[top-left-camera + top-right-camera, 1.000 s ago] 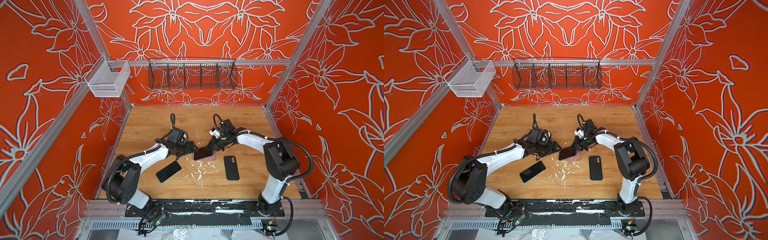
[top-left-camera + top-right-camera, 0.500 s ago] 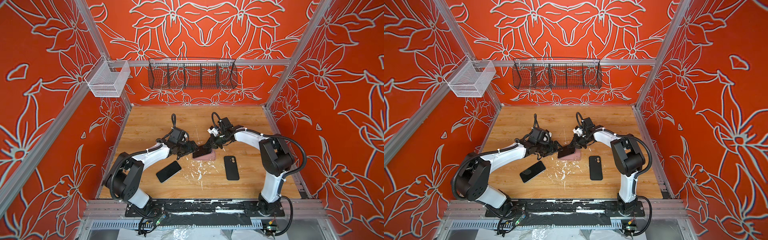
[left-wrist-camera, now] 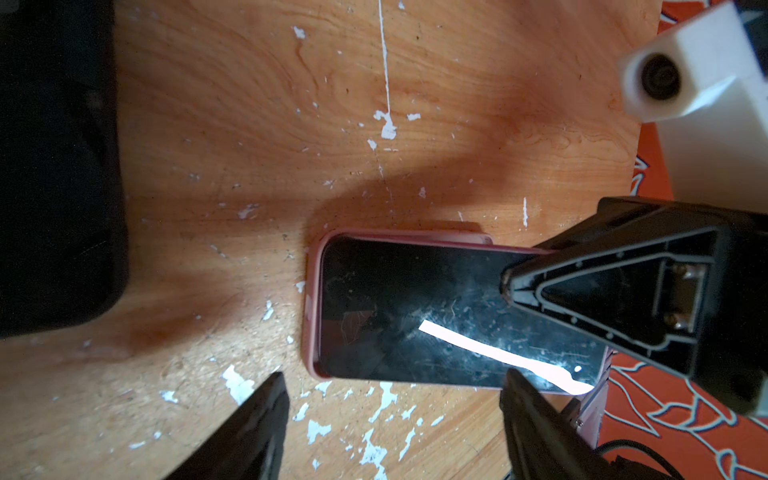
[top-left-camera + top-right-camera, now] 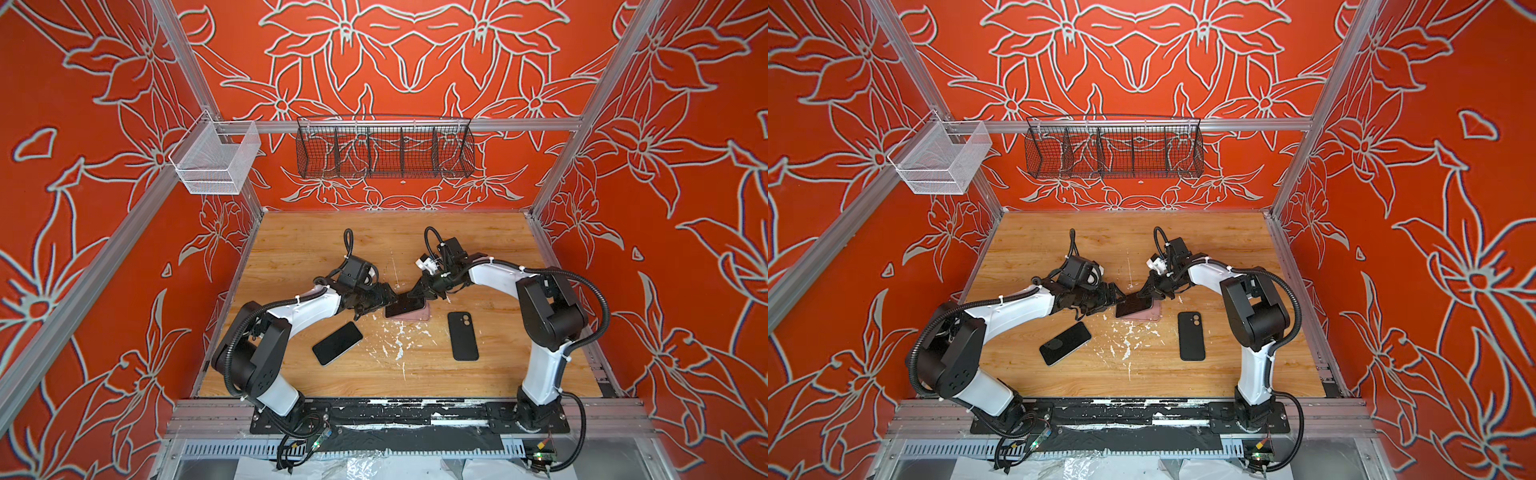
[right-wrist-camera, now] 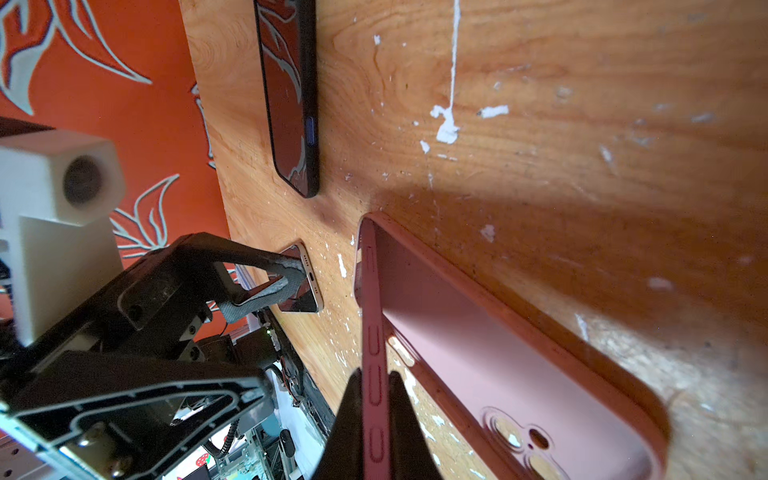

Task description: Put the phone into the phone case

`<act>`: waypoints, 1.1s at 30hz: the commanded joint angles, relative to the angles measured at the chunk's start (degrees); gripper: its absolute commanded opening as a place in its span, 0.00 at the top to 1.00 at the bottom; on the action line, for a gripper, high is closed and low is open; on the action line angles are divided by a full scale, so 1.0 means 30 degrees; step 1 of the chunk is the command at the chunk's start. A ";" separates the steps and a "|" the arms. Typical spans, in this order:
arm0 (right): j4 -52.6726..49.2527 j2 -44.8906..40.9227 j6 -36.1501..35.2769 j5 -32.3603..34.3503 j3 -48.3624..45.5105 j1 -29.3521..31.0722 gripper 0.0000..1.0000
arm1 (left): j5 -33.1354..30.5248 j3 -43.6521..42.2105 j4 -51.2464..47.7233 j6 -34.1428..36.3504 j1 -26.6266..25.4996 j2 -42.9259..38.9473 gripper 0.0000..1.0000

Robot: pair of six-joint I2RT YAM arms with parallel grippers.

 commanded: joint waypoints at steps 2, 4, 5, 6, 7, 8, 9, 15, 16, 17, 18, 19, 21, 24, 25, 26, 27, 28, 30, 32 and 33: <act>-0.0328 0.0703 -0.0619 0.1821 -0.1104 0.0236 1.00 | 0.0268 0.0294 0.0250 -0.0278 0.0103 0.0339 0.21; 0.0066 0.0593 -0.0423 0.2032 -0.1549 0.0237 1.00 | 0.0299 0.0140 0.0395 -0.0353 0.0102 0.0325 0.21; 0.0279 0.0521 -0.0330 0.2123 -0.1757 0.0240 1.00 | 0.0297 0.0068 0.0440 -0.0389 0.0099 0.0331 0.21; 0.0485 0.0419 -0.0204 0.2278 -0.2011 0.0252 1.00 | 0.0303 0.0010 0.0561 -0.0426 0.0104 0.0361 0.21; 0.0588 0.0379 -0.0144 0.2454 -0.2194 0.0239 0.99 | 0.0299 -0.0062 0.0630 -0.0452 0.0104 0.0423 0.21; 0.0743 0.0300 -0.0081 0.2701 -0.2408 0.0241 0.99 | 0.0299 -0.0118 0.0739 -0.0481 0.0102 0.0469 0.21; 0.0844 0.0214 -0.0023 0.2990 -0.2637 0.0253 0.97 | 0.0260 -0.0227 0.0876 -0.0527 0.0100 0.0550 0.21; 0.1295 0.0257 0.0102 0.3913 -0.3287 0.0264 0.95 | 0.0559 -0.0544 0.1959 -0.1054 0.0104 0.1210 0.21; 0.1346 0.0305 0.0127 0.3958 -0.3316 0.0265 0.94 | 0.0635 -0.0558 0.2035 -0.1071 0.0104 0.1275 0.21; 0.1405 0.0386 0.0114 0.4051 -0.3345 0.0265 0.93 | 0.0650 -0.0546 0.2100 -0.1100 0.0104 0.1355 0.21; 0.1432 0.0435 0.0057 0.4181 -0.3374 0.0265 0.91 | 0.0651 -0.0544 0.2131 -0.1100 0.0104 0.1375 0.21; 0.1438 0.0463 -0.0009 0.4334 -0.3375 0.0265 0.90 | 0.0643 -0.0569 0.2153 -0.1072 0.0082 0.1374 0.20; 0.1340 0.0496 -0.0230 0.4736 -0.3360 0.0265 0.88 | 0.0603 -0.0674 0.2199 -0.1091 0.0104 0.1343 0.20; 0.1257 0.0505 -0.0499 0.5021 -0.3316 0.0264 0.85 | 0.0585 -0.0689 0.2163 -0.1071 0.0104 0.1310 0.20; 0.1255 0.0490 -0.0541 0.5098 -0.3289 0.0265 0.84 | 0.0569 -0.0650 0.2162 -0.1071 0.0104 0.1288 0.20; 0.1224 0.0472 -0.0600 0.5200 -0.3261 0.0265 0.82 | 0.0573 -0.0645 0.2147 -0.1071 0.0104 0.1262 0.20; 0.1229 0.0385 -0.0646 0.5260 -0.3256 0.0243 0.79 | 0.0542 -0.0652 0.2161 -0.1071 0.0089 0.1255 0.20; 0.1243 0.0329 -0.0677 0.5286 -0.3258 0.0265 0.77 | 0.0534 -0.0647 0.2143 -0.1071 0.0104 0.1229 0.20; 0.1292 0.0145 -0.0747 0.5330 -0.3257 0.0265 0.75 | 0.0519 -0.0660 0.2154 -0.1071 0.0104 0.1225 0.20; 0.1286 0.0027 -0.0849 0.5341 -0.3199 0.0265 0.73 | 0.0512 -0.0660 0.2130 -0.1071 0.0102 0.1192 0.20; 0.1222 -0.0053 -0.0913 0.5321 -0.3177 0.0265 0.72 | 0.0516 -0.0658 0.2131 -0.1093 0.0082 0.1140 0.20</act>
